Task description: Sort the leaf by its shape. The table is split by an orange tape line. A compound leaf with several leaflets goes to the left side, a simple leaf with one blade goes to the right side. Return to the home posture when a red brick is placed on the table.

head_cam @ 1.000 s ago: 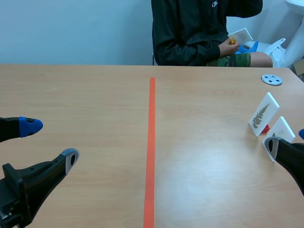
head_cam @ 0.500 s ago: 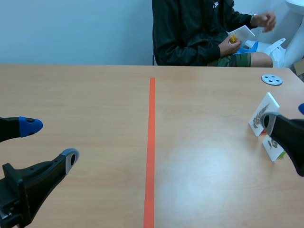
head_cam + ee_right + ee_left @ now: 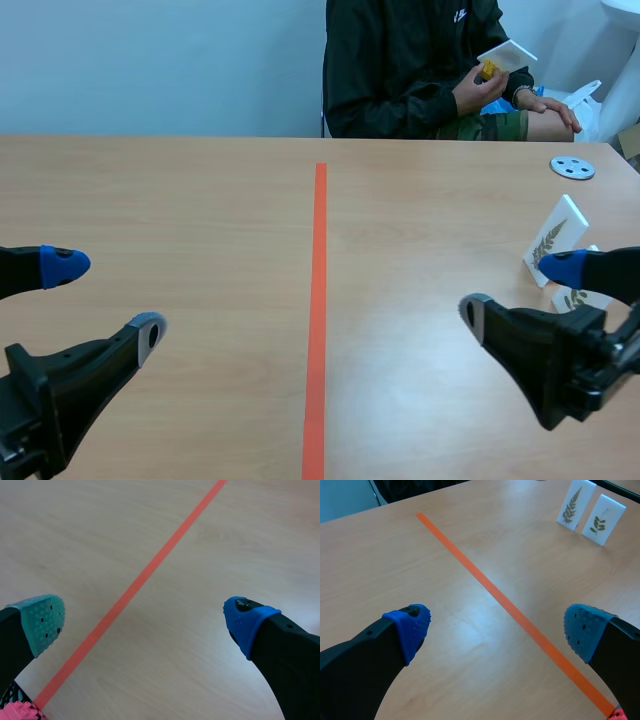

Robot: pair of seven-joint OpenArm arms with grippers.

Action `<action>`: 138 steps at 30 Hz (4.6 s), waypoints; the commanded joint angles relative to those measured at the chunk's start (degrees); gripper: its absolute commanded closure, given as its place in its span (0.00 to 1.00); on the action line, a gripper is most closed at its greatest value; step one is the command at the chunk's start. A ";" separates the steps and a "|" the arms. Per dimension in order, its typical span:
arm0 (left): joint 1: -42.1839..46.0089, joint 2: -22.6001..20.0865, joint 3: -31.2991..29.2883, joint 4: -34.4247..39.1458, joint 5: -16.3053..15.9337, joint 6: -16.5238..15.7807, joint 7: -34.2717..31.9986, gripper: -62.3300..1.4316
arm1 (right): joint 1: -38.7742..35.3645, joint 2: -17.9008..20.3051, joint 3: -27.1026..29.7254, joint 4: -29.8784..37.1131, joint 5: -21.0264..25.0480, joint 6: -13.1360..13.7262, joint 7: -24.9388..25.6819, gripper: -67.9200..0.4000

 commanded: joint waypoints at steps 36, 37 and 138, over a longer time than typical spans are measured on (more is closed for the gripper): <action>-0.17 0.42 0.07 1.07 -0.33 0.26 0.59 0.08 | 0.52 0.48 -6.86 5.75 -6.80 -8.98 0.61 0.00; -0.17 0.42 0.07 1.07 -0.33 0.26 0.59 0.08 | 0.52 0.48 -6.86 5.75 -6.80 -8.98 0.61 0.00; -47.91 13.42 44.87 -55.60 21.16 2.25 -21.38 0.85 | 0.52 0.48 -6.80 5.75 -15.32 -11.98 0.63 0.00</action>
